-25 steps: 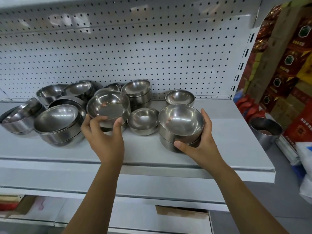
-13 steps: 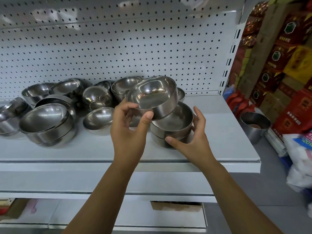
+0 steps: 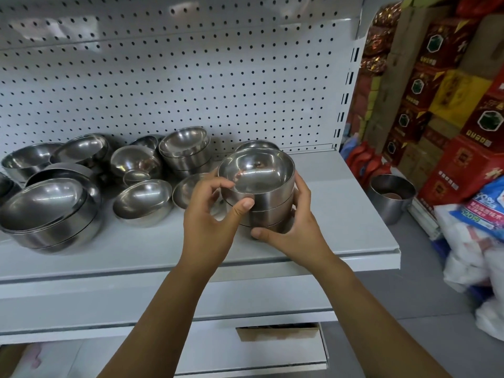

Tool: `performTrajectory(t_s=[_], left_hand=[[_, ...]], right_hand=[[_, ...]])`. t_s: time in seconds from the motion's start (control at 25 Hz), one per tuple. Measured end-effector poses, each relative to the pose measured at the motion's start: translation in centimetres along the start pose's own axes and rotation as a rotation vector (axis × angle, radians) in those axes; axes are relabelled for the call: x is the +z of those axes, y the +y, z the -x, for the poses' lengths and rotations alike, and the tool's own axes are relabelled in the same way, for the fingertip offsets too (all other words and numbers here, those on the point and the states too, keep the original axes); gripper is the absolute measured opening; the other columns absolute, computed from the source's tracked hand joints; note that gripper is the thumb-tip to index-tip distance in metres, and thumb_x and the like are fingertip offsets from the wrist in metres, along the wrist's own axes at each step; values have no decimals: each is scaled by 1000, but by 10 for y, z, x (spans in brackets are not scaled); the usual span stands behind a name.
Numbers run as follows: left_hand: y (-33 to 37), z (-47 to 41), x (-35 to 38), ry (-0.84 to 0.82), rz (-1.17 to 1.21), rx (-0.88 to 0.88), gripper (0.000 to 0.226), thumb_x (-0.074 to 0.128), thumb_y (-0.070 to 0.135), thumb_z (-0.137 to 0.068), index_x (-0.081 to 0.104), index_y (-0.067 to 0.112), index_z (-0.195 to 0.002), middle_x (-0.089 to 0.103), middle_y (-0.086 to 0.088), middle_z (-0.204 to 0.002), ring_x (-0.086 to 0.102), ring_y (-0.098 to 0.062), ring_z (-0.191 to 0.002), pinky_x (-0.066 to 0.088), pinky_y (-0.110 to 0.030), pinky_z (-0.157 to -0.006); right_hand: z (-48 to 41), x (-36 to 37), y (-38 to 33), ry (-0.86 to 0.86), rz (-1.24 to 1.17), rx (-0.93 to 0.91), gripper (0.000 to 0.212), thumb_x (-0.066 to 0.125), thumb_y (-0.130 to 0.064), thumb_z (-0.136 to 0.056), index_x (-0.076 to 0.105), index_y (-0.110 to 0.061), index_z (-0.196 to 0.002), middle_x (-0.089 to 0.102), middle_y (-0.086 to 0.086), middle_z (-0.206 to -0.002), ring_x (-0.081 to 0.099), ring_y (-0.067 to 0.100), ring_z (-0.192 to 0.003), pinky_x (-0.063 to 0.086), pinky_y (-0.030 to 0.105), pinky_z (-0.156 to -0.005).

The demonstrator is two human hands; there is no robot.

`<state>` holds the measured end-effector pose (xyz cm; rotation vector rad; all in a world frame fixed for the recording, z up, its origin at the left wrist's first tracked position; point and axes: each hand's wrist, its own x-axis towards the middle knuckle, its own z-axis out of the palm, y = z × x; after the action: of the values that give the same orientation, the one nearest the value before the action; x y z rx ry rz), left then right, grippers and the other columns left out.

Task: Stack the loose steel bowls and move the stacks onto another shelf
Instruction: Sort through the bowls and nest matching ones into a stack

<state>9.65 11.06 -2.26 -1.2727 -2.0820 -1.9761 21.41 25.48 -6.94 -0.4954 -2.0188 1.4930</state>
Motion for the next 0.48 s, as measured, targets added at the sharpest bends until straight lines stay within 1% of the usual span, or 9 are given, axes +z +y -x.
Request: performTrajectory(t_s=[0.08,0.16,0.24,0.32,0.4,0.48], left_hand=[[2,-3,-6,-42,-4,3,35,79,36,-84,62,23,-111,64,5,-114,63,-23,-115,47,-45,-108],[4,-10,-14,-103,0,-30,41,80,34,-86,60,27,-120,66,9,-123,60,-16,-125,46,-42,-111],[3,-17,-22,-176,29,-91,60,80,33,-83,52,32,-136,60,12,-139,54,-8,-134,42,-37,-114],[0,-24,-26,-250,78,-149,78,84,38,-81,42,35,-147,55,11,-147,51,-9,-137,41,-39,-115],[-3,-29,-27,-298,132,-176,85,85,34,-79,38,33,-150,56,8,-148,54,-11,-136,44,-40,-113],[-2,-35,-28,-320,180,-205,84,85,26,-80,39,29,-150,59,10,-144,57,-8,-132,49,-32,-108]], right_hand=[[0,-1,1,-21,24,17,139,99,-52,-55,3,-57,-156,33,-16,-163,39,10,-148,45,44,-117],[-1,-2,1,-34,49,26,141,100,-49,-56,1,-56,-156,33,-15,-163,38,10,-148,44,41,-118],[-2,-1,2,-43,64,29,141,101,-44,-57,3,-53,-157,33,-18,-161,39,7,-145,44,34,-116],[-3,-1,2,-45,65,31,139,102,-42,-56,6,-51,-157,35,-21,-158,41,5,-143,45,33,-115],[-5,-2,2,-40,65,40,137,102,-42,-55,11,-50,-157,40,-24,-153,45,3,-140,48,36,-114],[-7,-2,2,-29,64,65,131,103,-39,-55,18,-49,-155,47,-28,-146,50,0,-134,50,37,-111]])
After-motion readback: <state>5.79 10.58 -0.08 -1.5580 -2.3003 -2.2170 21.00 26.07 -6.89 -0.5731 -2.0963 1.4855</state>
